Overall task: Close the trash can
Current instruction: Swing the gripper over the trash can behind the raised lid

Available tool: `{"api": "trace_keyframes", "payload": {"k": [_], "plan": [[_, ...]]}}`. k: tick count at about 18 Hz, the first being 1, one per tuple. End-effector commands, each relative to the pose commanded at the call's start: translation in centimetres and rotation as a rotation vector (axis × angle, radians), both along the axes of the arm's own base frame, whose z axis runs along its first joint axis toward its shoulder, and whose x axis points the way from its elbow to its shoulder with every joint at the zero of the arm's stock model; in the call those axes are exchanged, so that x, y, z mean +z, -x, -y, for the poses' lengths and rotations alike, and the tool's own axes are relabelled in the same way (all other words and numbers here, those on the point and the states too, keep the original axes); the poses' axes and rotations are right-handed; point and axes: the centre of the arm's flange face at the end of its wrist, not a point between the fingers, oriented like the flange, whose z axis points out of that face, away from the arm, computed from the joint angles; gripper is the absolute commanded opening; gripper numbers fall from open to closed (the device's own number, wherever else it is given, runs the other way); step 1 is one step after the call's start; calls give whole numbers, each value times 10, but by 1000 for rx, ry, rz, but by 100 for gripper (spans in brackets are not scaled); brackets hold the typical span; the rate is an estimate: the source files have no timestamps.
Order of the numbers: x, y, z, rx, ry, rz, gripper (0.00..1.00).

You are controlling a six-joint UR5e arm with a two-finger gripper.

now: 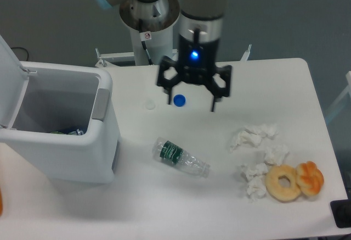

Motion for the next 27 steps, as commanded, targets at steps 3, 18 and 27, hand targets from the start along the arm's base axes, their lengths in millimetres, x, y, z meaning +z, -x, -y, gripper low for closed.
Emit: {"api": "trace_keyframes", "payload": {"k": [3, 18, 27], "plan": [[32, -23, 5, 50, -86, 42, 100], [75, -166, -41, 11, -226, 222, 100], [85, -214, -51, -88, -265, 205, 100]]}}
